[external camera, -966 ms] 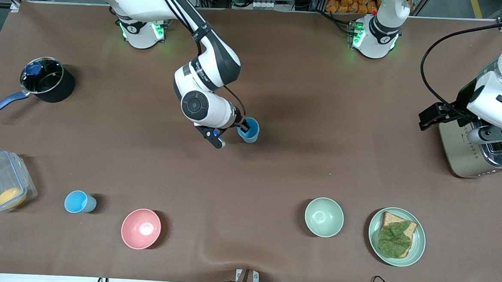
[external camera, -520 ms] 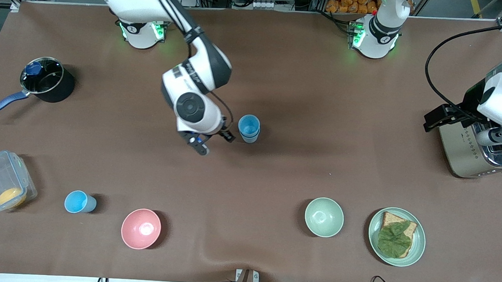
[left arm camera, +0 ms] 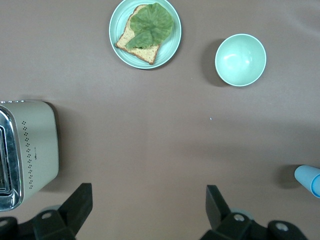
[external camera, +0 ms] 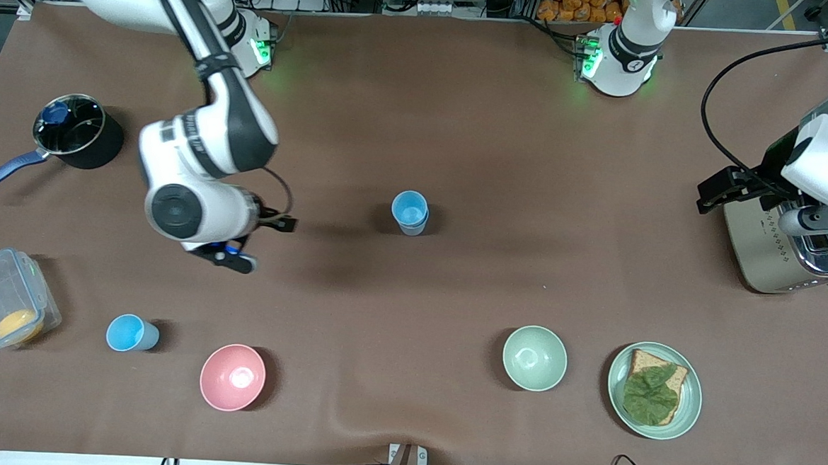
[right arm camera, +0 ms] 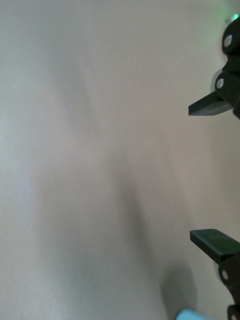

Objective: Stack blue cups with both arms

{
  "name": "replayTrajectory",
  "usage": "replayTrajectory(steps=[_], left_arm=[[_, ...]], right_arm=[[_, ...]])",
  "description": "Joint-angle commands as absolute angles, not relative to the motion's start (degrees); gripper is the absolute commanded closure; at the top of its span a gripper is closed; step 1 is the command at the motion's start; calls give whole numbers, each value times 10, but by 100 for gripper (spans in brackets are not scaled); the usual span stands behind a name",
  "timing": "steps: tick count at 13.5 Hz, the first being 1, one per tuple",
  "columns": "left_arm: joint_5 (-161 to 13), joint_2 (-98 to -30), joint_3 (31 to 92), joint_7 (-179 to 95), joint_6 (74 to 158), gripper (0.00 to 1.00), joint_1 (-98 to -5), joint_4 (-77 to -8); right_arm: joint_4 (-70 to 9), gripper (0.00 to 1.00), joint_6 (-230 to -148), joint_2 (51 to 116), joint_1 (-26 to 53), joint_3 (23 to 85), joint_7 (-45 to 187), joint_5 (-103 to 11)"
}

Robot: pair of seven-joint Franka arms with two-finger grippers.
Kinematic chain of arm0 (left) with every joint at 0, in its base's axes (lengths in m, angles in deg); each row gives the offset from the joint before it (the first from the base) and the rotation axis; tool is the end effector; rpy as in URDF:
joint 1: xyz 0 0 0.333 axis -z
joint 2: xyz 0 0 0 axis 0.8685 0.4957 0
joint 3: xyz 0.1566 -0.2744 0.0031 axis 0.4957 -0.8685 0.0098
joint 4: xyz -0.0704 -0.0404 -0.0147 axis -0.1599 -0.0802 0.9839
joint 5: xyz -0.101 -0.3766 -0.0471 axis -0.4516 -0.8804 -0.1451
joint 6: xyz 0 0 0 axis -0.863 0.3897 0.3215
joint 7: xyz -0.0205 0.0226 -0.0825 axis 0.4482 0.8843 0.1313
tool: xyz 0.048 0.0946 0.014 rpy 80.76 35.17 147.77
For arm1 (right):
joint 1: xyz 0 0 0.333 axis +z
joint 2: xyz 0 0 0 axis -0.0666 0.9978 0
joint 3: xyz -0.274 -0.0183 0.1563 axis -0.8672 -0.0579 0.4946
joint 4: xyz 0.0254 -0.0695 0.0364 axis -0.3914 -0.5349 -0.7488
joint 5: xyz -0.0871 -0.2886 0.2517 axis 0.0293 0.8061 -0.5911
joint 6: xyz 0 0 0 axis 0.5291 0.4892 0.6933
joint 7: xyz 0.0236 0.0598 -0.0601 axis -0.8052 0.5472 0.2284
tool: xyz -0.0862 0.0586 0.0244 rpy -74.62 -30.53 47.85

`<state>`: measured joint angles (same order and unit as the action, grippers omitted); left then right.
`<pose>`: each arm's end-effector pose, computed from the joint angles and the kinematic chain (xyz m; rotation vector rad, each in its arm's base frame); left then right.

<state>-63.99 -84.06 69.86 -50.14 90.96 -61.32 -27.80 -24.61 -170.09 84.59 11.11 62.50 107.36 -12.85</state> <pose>0.5805 -0.0832 0.6145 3.1337 0.1588 0.0363 0.5960 0.1965 0.3526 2.9935 -0.3832 -0.5634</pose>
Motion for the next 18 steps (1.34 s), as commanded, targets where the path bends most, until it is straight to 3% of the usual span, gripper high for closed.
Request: replayTrajectory(steps=[1,5,11,18], left_arm=[[-644,-852,696,-484,898,0,-618,-282],[-645,-854,696,-490,891,0,-618,-282],[-647,-864,694,-493,871,0,-616,-285],[-647,-862,697,-485,871,0,-618,-279]], right_arm=[[-317,0,-1706,775,14,638,912,-114],[-324,0,-1713,729,-88,640,769,-120],[-321,0,-1710,629,-93,641,711,-113],[-276,0,-1675,618,-101,614,631,-111]])
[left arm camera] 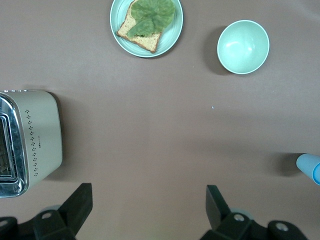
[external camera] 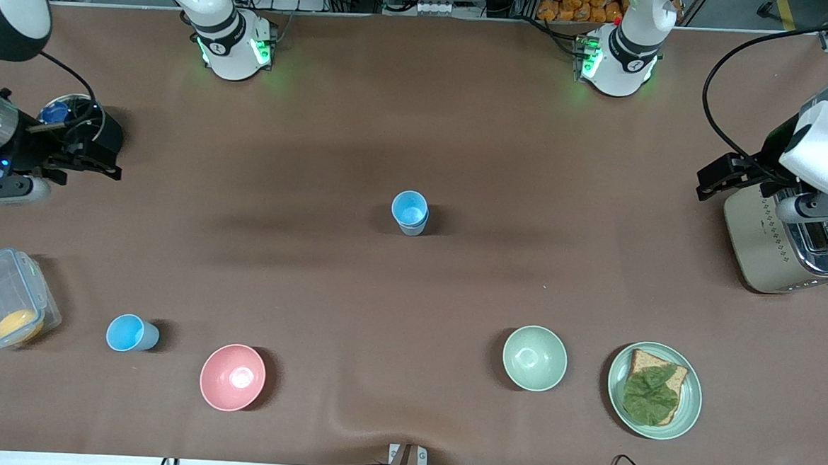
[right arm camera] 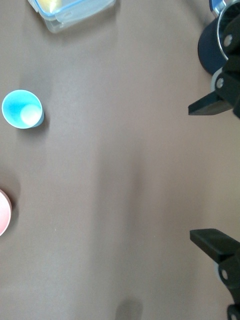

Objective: Stack blue cups with both arms

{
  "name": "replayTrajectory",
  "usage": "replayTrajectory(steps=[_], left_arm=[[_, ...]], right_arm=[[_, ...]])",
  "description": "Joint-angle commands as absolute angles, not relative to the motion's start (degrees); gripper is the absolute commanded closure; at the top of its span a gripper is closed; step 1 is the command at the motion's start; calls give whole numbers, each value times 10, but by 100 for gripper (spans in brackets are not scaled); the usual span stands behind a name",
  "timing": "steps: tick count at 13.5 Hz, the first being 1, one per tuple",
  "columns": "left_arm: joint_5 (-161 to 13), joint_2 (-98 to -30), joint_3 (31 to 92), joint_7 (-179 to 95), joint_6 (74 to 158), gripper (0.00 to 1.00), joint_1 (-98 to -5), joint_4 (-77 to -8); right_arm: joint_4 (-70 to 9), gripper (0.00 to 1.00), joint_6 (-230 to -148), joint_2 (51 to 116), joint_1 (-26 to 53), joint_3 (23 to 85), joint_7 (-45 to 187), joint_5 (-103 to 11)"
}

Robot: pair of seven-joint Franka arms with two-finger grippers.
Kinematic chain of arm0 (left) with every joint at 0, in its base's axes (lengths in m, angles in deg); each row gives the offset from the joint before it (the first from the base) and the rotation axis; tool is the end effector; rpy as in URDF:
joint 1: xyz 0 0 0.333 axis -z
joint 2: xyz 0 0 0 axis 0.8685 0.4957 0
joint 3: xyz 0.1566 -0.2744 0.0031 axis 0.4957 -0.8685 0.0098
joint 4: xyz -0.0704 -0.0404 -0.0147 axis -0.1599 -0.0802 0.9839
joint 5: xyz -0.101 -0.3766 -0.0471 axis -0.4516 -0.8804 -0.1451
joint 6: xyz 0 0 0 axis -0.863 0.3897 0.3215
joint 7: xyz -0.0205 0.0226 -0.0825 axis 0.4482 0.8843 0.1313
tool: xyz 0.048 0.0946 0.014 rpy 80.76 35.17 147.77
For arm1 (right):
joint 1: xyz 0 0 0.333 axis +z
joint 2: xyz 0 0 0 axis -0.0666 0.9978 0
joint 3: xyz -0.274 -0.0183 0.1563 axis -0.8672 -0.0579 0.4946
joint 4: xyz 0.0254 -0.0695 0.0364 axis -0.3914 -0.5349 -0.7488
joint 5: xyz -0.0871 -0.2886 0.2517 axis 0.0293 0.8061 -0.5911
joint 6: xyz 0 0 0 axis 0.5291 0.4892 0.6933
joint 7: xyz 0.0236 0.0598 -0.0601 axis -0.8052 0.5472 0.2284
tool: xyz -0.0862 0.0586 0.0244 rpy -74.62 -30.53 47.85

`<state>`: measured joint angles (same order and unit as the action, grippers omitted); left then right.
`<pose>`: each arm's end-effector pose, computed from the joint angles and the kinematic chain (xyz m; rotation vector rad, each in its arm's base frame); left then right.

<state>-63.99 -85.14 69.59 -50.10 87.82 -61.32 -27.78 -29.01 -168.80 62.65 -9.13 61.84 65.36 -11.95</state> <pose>0.5690 -0.0849 0.6206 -3.1315 -0.1504 0.0178 0.5659 -0.0244 0.5467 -3.0694 -0.1963 0.1160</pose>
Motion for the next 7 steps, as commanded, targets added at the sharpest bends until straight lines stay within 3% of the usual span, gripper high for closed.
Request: replayTrajectory(steps=[1,7], left_arm=[[-647,-863,699,-482,871,0,-618,-279],[-648,-863,699,-482,871,0,-622,-275]], right_arm=[[-263,0,-1668,619,-101,612,632,-111],[-236,0,-1650,620,-101,612,640,-112]])
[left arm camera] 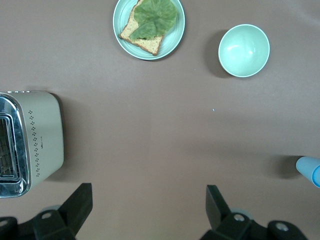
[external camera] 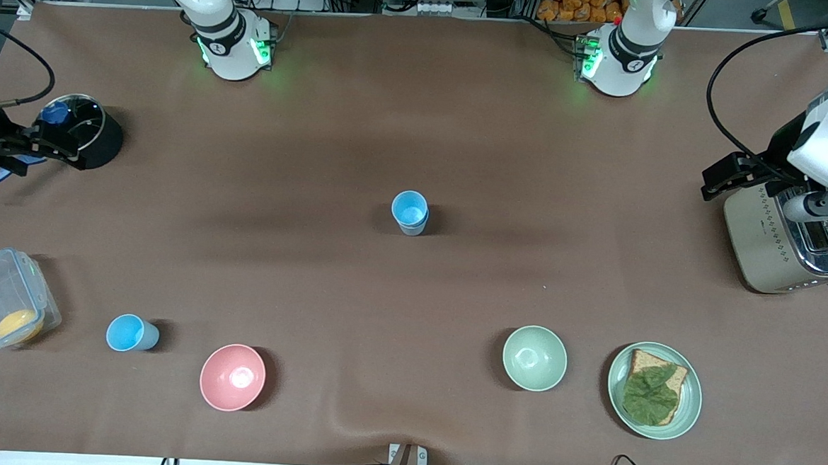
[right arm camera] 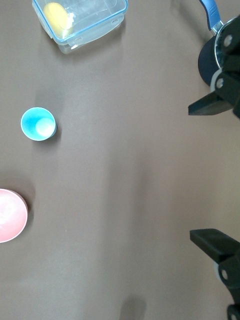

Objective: Stack blue cups with both arms

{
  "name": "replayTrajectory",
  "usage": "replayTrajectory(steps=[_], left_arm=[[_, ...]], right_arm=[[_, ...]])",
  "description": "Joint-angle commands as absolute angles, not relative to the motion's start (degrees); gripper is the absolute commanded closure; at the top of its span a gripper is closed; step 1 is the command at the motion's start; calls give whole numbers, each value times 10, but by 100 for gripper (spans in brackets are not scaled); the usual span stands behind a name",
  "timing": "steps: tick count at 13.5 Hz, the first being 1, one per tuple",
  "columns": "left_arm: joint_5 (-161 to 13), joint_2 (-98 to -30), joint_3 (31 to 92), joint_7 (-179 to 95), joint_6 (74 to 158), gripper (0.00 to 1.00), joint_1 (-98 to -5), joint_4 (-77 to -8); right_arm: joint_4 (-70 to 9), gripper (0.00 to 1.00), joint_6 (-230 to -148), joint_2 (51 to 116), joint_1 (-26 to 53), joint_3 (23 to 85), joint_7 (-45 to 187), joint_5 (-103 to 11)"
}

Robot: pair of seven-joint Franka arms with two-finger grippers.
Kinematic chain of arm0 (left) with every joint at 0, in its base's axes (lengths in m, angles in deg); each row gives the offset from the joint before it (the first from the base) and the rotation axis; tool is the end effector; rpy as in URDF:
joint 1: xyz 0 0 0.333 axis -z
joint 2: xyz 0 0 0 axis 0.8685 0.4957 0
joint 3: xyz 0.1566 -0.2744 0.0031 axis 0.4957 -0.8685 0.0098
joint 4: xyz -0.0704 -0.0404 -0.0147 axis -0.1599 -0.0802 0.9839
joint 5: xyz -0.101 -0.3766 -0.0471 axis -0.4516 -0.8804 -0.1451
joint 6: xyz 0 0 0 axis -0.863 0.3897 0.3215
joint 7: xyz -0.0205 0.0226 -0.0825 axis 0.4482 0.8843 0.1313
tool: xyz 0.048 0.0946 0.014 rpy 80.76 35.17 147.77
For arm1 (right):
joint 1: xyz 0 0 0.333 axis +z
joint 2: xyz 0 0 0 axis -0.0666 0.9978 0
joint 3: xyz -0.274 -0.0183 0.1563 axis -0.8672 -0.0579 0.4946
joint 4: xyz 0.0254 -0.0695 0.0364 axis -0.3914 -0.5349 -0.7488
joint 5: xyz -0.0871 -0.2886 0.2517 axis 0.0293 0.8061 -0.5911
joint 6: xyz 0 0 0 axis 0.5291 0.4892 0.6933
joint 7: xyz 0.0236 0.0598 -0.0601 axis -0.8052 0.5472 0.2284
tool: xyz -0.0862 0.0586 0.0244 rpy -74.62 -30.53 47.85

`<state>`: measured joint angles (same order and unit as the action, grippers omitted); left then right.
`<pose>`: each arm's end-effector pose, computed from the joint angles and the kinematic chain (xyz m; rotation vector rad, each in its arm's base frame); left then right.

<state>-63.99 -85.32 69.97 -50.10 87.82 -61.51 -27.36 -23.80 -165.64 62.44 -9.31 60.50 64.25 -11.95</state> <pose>0.5690 -0.0794 0.6258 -3.1319 -0.1662 0.0016 0.5652 -0.0389 0.5872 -3.0759 -0.1917 0.0539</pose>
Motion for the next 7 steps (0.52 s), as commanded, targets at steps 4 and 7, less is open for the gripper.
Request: replayTrajectory(steps=[4,7], left_arm=[[-648,-861,698,-482,857,0,-621,-274],[-647,-858,698,-481,848,0,-621,-262]], right_arm=[[-237,0,-1648,620,-101,612,650,-112],[-236,0,-1651,623,-101,612,650,-112]])
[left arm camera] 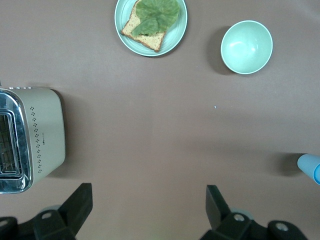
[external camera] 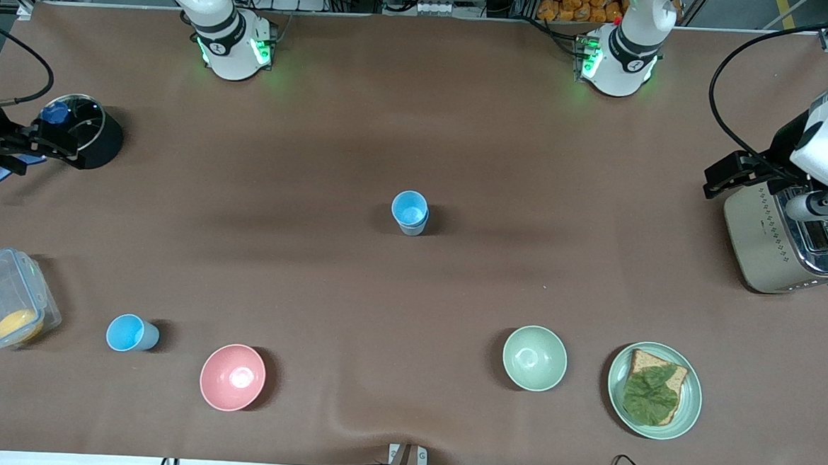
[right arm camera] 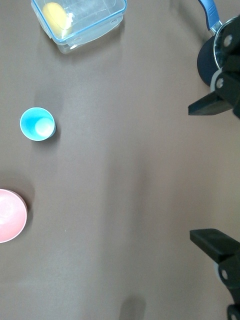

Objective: Stack blue cups with both arms

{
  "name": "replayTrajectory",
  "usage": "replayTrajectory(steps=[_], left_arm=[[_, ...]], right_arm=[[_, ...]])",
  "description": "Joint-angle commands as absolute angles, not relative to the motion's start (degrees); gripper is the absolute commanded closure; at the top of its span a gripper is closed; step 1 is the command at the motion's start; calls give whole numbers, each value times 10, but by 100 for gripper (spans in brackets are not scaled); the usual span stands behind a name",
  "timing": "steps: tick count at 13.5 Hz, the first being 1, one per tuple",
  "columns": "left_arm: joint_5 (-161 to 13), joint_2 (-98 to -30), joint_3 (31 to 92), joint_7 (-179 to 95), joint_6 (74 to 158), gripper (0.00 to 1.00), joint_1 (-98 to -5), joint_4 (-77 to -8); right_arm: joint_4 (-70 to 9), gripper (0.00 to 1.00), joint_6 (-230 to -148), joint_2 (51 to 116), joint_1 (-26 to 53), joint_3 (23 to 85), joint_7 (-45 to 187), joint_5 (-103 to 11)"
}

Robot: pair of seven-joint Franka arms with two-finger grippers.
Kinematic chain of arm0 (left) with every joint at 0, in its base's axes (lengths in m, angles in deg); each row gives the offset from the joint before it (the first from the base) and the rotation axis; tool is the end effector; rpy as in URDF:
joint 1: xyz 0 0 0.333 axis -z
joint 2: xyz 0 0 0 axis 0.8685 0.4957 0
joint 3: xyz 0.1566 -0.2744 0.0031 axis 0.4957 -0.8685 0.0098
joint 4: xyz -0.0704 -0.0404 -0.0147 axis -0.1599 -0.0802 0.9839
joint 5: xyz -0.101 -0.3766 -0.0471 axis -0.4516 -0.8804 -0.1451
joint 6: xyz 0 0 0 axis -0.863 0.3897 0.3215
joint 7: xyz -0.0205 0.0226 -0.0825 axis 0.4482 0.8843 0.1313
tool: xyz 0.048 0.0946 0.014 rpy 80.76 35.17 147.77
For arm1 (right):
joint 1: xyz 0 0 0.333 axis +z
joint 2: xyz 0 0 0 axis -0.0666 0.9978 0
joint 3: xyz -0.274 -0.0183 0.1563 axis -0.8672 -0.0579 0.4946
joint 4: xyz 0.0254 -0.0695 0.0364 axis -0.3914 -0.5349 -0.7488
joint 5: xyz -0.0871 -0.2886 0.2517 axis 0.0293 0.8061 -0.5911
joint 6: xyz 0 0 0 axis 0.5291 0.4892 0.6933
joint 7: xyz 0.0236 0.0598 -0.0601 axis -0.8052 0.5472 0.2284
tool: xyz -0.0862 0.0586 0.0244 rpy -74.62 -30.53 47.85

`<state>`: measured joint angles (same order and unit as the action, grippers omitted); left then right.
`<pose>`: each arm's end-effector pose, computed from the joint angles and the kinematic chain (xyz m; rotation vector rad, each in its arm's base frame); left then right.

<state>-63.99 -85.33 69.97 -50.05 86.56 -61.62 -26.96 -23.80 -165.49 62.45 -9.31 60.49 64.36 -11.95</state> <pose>0.5669 -0.0780 0.6273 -3.1288 -0.1679 0.0244 0.5649 -0.0390 0.5869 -3.0757 -0.1886 0.0582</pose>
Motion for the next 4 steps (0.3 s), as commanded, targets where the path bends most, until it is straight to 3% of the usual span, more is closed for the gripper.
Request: replayTrajectory(steps=[1,4], left_arm=[[-648,-857,697,-481,847,0,-621,-259],[-646,-857,697,-481,846,0,-620,-256]], right_arm=[[-236,0,-1651,623,-101,612,650,-112],[-237,0,-1652,626,-101,611,650,-112]])
